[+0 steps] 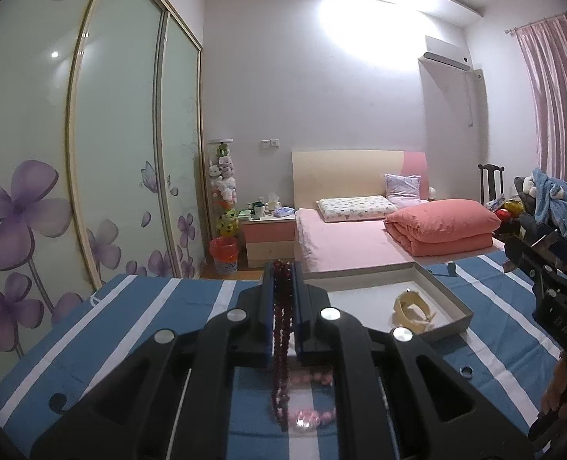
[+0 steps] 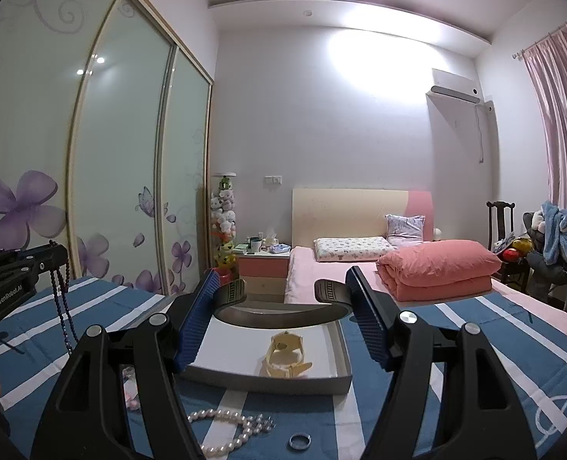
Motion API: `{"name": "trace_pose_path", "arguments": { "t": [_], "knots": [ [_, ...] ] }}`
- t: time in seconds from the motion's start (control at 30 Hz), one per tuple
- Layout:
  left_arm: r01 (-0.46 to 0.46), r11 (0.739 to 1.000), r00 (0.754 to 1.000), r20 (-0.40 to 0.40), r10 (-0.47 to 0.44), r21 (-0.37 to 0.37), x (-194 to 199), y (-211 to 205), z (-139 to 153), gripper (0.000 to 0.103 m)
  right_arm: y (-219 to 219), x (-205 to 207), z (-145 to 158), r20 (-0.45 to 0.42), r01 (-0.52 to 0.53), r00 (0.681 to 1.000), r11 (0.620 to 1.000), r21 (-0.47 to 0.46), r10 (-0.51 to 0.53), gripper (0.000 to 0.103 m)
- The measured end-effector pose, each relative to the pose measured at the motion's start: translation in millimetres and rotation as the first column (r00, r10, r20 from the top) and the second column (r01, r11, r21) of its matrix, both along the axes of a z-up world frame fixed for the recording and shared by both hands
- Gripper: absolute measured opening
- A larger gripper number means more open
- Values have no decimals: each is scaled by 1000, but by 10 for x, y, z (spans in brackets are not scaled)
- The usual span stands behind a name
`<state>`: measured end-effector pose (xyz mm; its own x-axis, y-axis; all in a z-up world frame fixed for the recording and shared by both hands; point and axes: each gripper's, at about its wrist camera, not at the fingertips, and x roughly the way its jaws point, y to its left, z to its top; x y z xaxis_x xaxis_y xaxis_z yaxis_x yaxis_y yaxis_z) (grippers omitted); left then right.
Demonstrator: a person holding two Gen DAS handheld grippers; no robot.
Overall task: Organize jewelry
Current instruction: 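Lift the red beads and silver cuff and carry both over the gray tray, then lower both items into the tray and open both grippers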
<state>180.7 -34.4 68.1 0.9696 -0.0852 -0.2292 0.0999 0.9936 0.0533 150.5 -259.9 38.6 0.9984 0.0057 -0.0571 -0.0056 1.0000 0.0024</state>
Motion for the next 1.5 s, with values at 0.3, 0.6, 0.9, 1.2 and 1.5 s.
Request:
{"name": "trace_pose_path", "arguments": {
  "t": [0.3, 0.6, 0.9, 1.2, 1.5],
  "knots": [
    [19, 999, 1000, -14, -20, -40, 597, -129, 62, 9, -206, 557, -22, -53, -8, 999, 997, 70, 12, 68],
    [39, 997, 996, -83, -44, -69, 1180, -286, -130, 9, -150, 1024, -291, -183, -42, 982, 996, 74, 55, 68],
    [23, 996, 983, -177, -38, -86, 1545, -262, -474, 9, -108, 1337, -433, -315, -45, 946, 995, 89, 71, 68],
    [34, 994, 978, -200, -55, -106, 1665, -239, -619, 36, -96, 1531, -527, -411, -39, 908, 992, 117, 84, 69],
    [22, 994, 982, -185, -42, -108, 1624, -187, -542, 46, -131, 1448, -405, -352, -49, 932, 991, 124, 90, 80]
  ]
}}
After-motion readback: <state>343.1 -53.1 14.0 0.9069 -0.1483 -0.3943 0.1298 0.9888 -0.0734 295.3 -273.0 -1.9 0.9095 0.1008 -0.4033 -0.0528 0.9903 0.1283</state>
